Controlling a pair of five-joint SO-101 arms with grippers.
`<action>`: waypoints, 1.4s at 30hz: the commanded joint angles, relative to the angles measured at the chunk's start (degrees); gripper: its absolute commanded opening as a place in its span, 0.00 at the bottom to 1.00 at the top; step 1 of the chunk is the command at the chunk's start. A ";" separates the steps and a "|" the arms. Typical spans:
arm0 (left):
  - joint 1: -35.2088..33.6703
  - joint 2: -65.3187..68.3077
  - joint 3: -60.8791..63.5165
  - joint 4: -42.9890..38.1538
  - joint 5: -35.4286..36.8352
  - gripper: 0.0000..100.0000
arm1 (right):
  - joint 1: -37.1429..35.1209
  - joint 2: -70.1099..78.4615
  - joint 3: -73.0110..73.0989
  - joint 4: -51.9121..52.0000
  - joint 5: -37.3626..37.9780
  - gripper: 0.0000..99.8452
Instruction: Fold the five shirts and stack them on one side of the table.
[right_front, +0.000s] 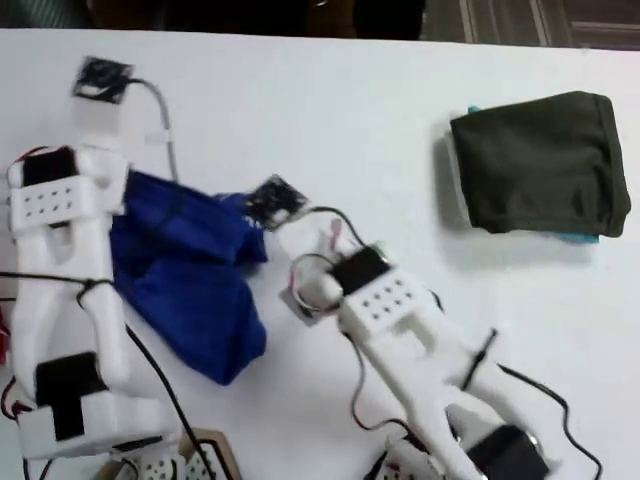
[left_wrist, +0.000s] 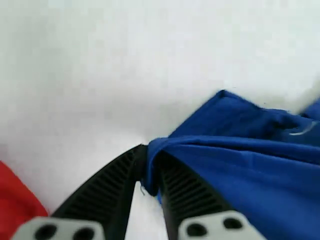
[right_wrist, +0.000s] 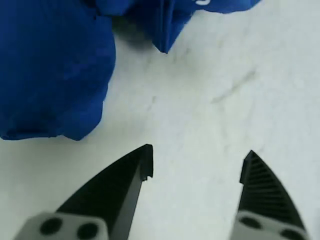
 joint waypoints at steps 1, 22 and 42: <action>-4.84 2.20 -2.68 -2.81 2.29 0.03 | -3.74 4.62 -8.44 -0.75 -0.53 0.27; -15.12 4.84 -2.15 -7.21 2.29 0.03 | -13.93 27.30 -30.51 -0.75 -16.79 0.27; -15.38 4.84 -2.15 -6.86 2.55 0.03 | -17.01 28.62 -30.51 2.15 -16.18 0.02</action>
